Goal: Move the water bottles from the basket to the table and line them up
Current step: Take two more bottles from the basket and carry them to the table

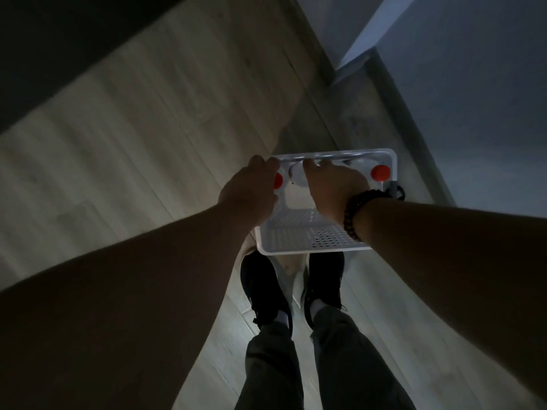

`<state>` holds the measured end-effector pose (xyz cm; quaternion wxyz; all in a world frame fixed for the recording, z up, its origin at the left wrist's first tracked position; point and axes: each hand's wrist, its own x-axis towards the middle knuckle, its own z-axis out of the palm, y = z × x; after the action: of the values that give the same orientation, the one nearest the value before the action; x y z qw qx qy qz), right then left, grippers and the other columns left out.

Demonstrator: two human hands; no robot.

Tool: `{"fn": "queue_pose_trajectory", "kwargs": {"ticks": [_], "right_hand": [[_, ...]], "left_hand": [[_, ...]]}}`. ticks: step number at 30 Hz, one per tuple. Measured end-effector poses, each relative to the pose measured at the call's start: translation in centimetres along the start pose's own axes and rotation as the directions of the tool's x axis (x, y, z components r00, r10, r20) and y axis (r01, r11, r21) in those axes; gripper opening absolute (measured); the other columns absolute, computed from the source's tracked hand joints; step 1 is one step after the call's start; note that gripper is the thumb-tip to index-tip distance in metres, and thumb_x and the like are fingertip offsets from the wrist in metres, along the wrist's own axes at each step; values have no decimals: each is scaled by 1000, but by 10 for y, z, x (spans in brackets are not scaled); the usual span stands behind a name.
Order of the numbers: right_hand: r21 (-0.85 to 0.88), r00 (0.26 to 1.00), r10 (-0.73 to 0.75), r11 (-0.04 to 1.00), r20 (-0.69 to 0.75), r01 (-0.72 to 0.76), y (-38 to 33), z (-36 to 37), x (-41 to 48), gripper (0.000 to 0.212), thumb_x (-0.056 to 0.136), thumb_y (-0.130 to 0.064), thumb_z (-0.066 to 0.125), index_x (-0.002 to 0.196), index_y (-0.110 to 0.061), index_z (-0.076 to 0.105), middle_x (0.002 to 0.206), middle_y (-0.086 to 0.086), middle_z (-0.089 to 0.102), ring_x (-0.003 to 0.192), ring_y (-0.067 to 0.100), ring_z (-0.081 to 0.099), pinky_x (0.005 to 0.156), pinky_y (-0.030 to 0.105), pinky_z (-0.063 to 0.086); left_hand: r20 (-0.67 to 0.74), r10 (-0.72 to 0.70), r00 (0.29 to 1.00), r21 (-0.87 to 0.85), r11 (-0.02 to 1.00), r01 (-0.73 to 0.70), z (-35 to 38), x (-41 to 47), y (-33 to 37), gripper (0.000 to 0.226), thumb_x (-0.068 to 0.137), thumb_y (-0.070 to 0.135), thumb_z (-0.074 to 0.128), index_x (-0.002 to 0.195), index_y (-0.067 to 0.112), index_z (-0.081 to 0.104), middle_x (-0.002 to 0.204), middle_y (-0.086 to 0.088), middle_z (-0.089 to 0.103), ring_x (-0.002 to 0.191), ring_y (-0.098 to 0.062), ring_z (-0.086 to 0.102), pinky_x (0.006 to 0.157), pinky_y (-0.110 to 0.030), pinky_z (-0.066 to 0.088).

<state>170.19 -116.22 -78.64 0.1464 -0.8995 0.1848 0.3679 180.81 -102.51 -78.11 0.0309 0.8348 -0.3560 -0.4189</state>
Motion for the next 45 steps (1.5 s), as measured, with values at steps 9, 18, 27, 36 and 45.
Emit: {"fn": "queue_pose_trajectory", "kwargs": {"ticks": [9, 18, 27, 36, 45], "right_hand": [[-26, 1000, -27, 999, 7, 27, -4, -6, 9, 39, 105, -18, 46, 143, -8, 40, 114, 11, 67, 101, 28, 68, 75, 35, 51], [134, 1000, 9, 991, 25, -12, -8, -14, -23, 44, 100, -12, 50, 143, -10, 40, 111, 11, 67, 97, 27, 66, 71, 34, 47], [313, 993, 109, 942, 44, -117, -21, -64, -121, 42, 99, -21, 54, 139, -21, 41, 107, 4, 67, 94, 23, 66, 84, 42, 58], [458, 971, 156, 887, -184, -56, -44, -213, -293, 36, 99, -30, 60, 130, -17, 51, 105, 7, 67, 91, 24, 66, 78, 36, 56], [711, 837, 342, 700, -427, 76, -48, -343, -428, 27, 91, -32, 74, 112, -22, 61, 89, -10, 60, 77, 7, 59, 61, 1, 39]], "left_hand": [[11, -40, 999, 70, 997, 39, 6, 18, 9, 45, 100, 21, 62, 141, 18, 45, 133, -13, 46, 114, -33, 60, 83, -37, 48], [14, -71, 997, -8, 997, 71, -1, -12, 10, 55, 97, 30, 65, 145, 19, 40, 138, -12, 44, 117, -33, 60, 91, -42, 54], [-49, -85, 995, -97, 992, 80, -63, -111, 45, 40, 98, 28, 65, 130, 14, 46, 122, -13, 49, 104, -33, 62, 87, -48, 57], [-185, -65, 981, -191, 981, 30, -206, -274, 117, 37, 95, 25, 69, 124, 9, 51, 123, -15, 49, 104, -35, 62, 91, -47, 56], [-338, -65, 939, -286, 957, -37, -320, -389, 184, 45, 97, 23, 68, 136, 9, 52, 135, -16, 46, 110, -31, 61, 101, -40, 51]]}}
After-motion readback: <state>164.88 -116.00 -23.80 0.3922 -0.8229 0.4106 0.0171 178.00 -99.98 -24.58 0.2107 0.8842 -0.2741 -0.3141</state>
